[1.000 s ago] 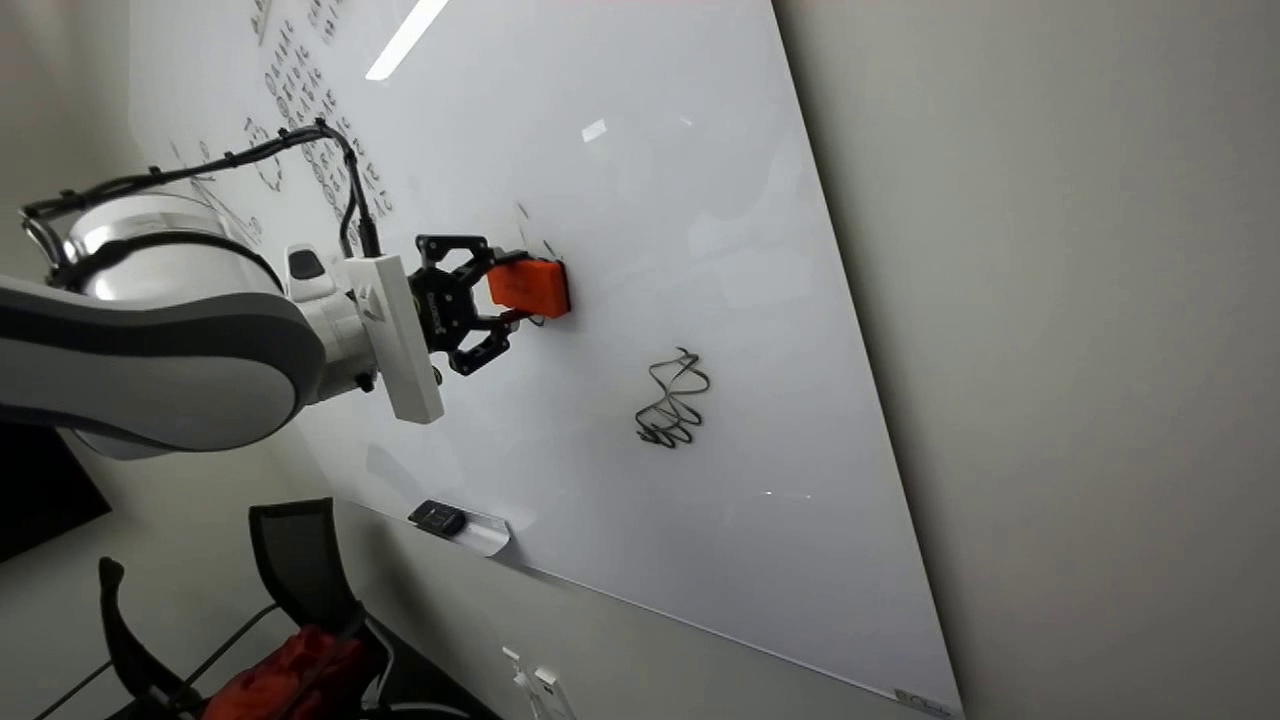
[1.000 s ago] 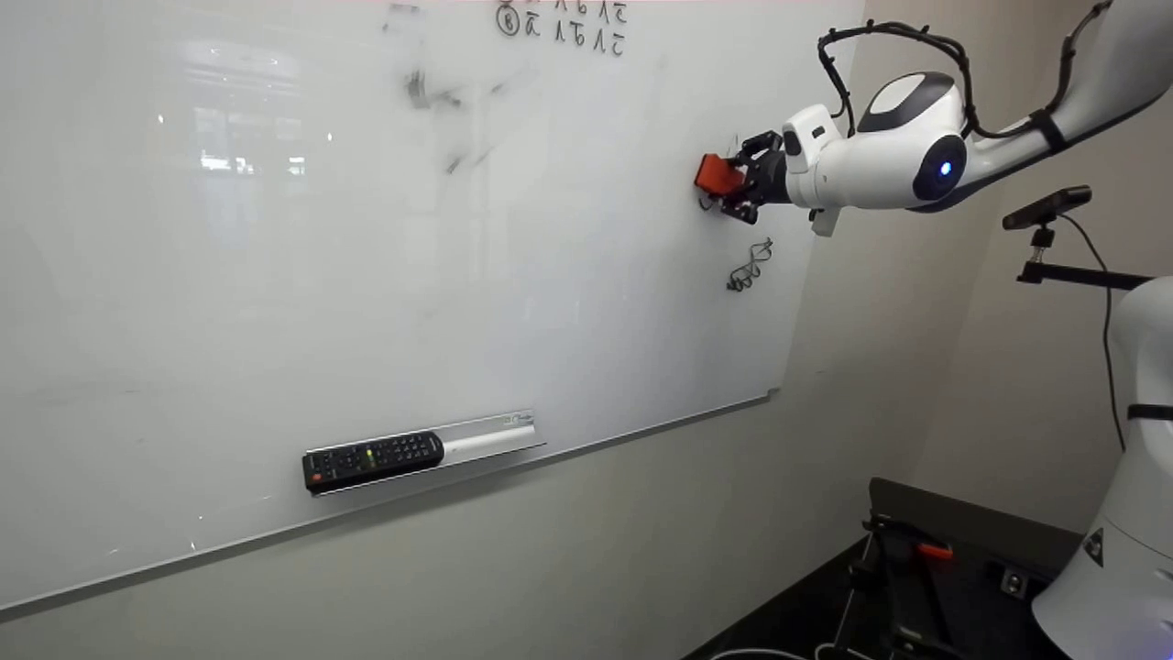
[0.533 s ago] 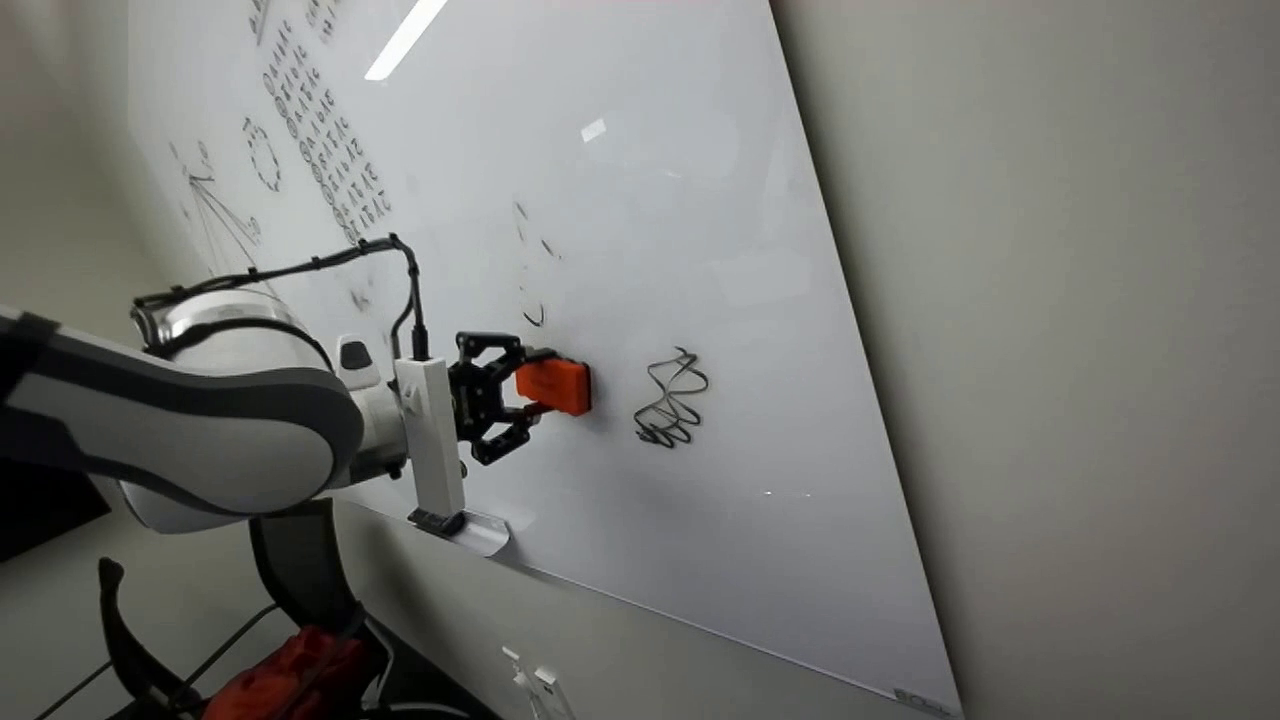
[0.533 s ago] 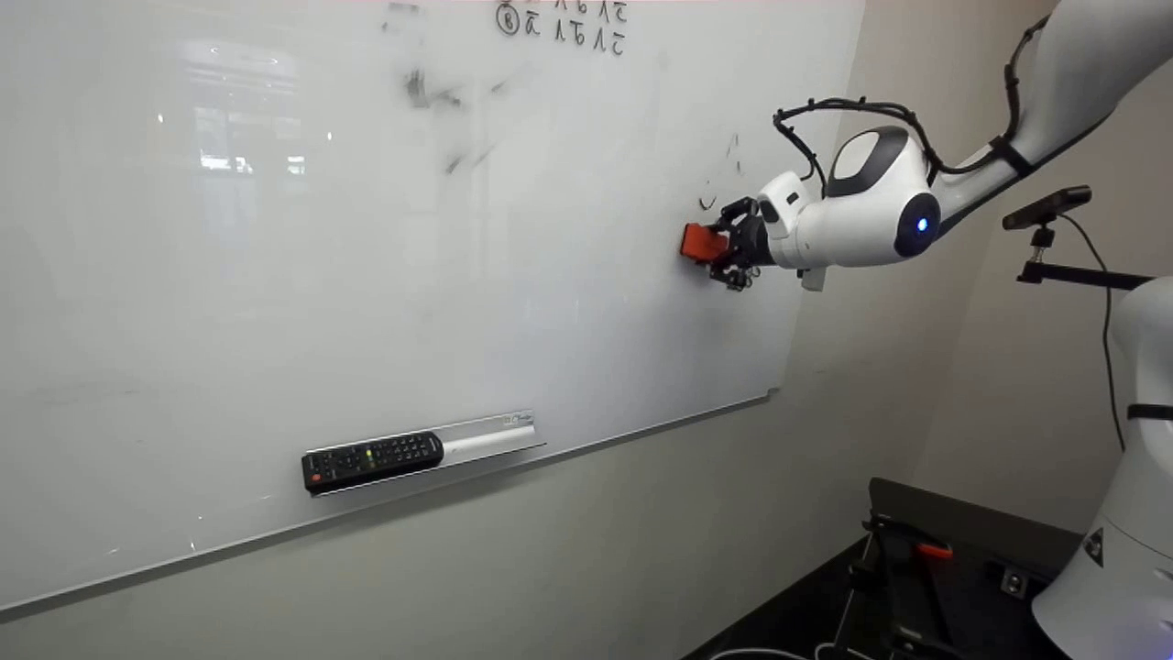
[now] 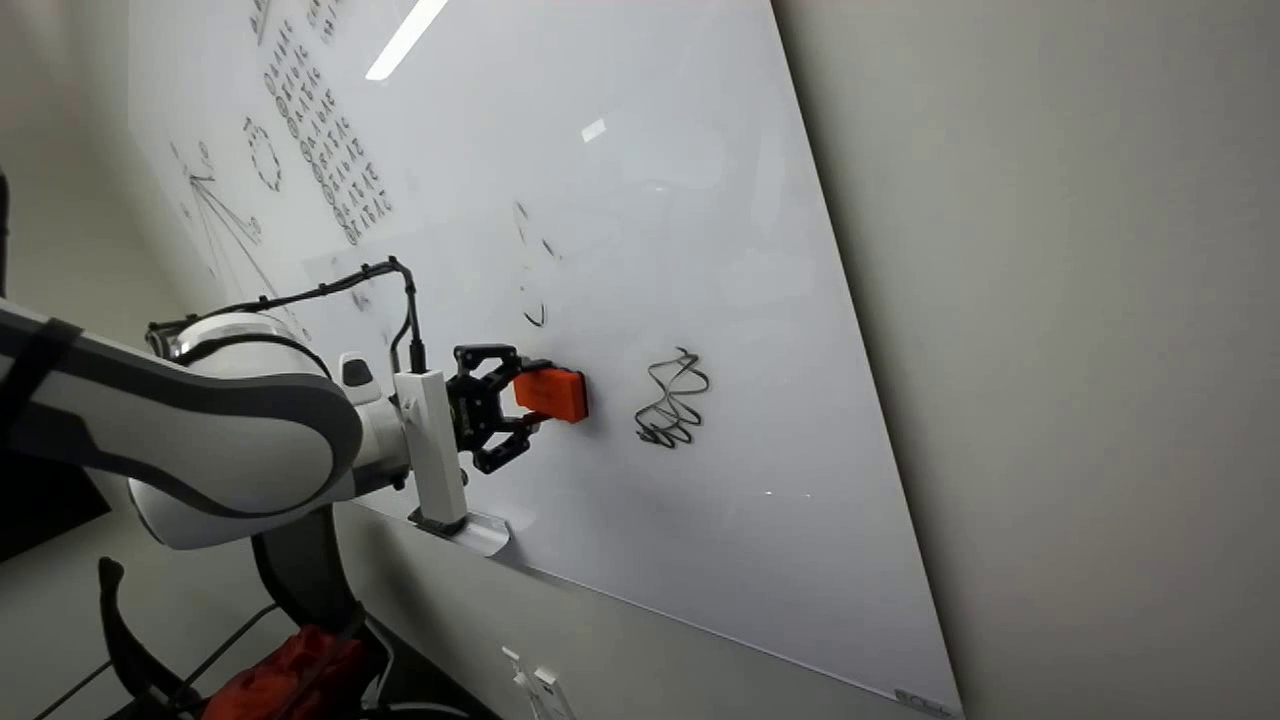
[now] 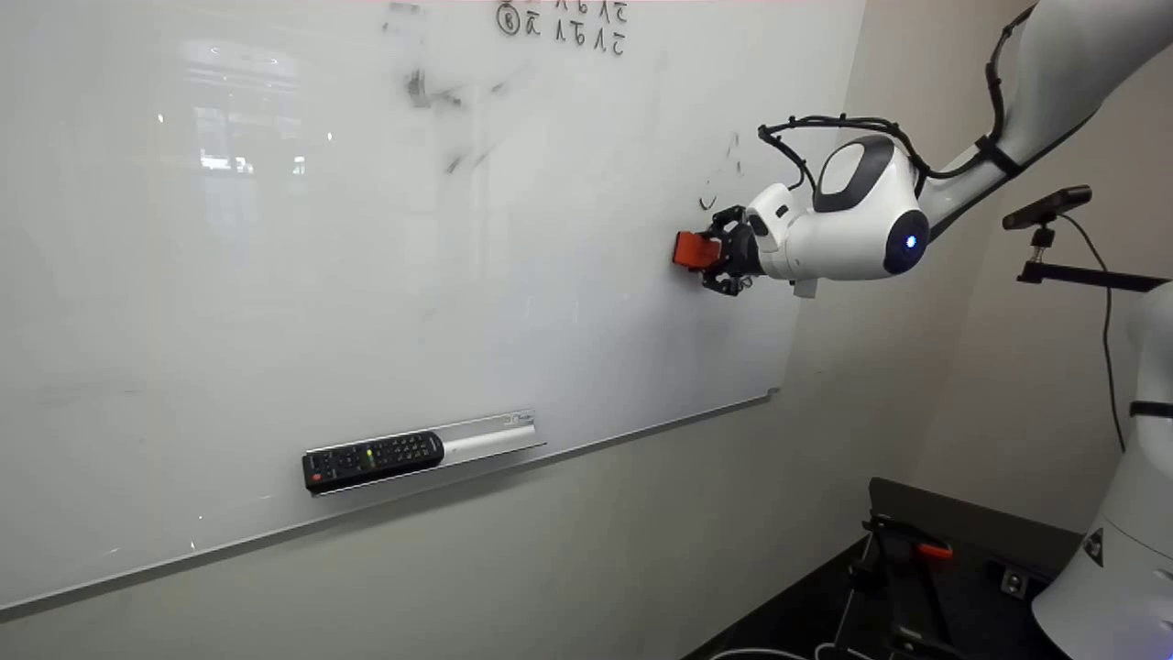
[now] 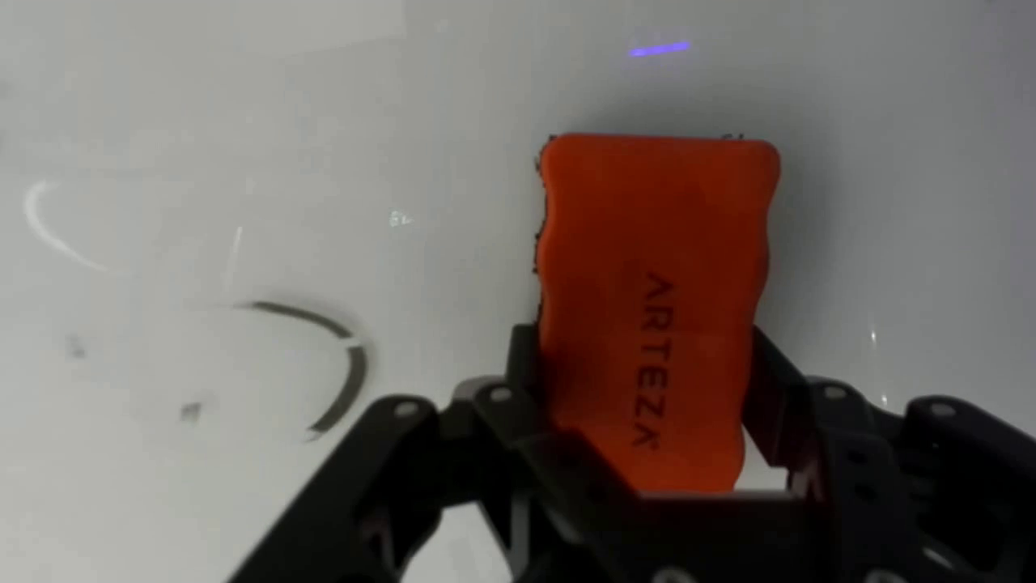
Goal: Pick up the duster and erase the board
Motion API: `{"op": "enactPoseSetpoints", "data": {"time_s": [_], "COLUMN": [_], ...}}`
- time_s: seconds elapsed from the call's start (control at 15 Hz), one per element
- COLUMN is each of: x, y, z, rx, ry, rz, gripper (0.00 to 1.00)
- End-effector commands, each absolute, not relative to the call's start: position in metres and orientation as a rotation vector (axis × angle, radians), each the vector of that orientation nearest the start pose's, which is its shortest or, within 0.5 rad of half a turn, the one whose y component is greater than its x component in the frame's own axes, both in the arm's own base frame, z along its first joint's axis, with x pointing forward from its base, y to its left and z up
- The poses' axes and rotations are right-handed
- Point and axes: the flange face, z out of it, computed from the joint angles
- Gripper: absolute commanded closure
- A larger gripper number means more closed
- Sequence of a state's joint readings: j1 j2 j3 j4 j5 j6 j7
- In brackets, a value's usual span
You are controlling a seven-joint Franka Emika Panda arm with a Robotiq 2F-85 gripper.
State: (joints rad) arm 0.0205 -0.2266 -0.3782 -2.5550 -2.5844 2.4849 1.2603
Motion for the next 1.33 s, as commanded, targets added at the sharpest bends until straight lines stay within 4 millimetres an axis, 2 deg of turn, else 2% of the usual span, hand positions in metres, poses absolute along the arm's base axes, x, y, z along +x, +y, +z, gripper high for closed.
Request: {"op": "enactPoseSetpoints", "data": {"time_s": [0.0, 0.07, 0.13, 0.33, 0.47, 0.53, 0.8, 1.27], "x": [0.419, 0.420, 0.425, 0.433, 0.437, 0.440, 0.442, 0.427], "y": [-0.153, -0.151, -0.139, -0.124, -0.120, -0.123, -0.141, -0.168], "z": [0.409, 0.421, 0.438, 0.478, 0.498, 0.501, 0.483, 0.432], "rx": [1.557, 1.529, 1.502, 1.434, 1.395, 1.391, 1.437, 1.578], "ry": [0.598, 0.580, 0.555, 0.512, 0.488, 0.483, 0.492, 0.504], "rz": [0.841, 0.868, 0.893, 0.985, 1.016, 1.014, 0.959, 0.882], "gripper": [0.65, 0.65, 0.65, 0.65, 0.65, 0.65, 0.65, 0.65]}}
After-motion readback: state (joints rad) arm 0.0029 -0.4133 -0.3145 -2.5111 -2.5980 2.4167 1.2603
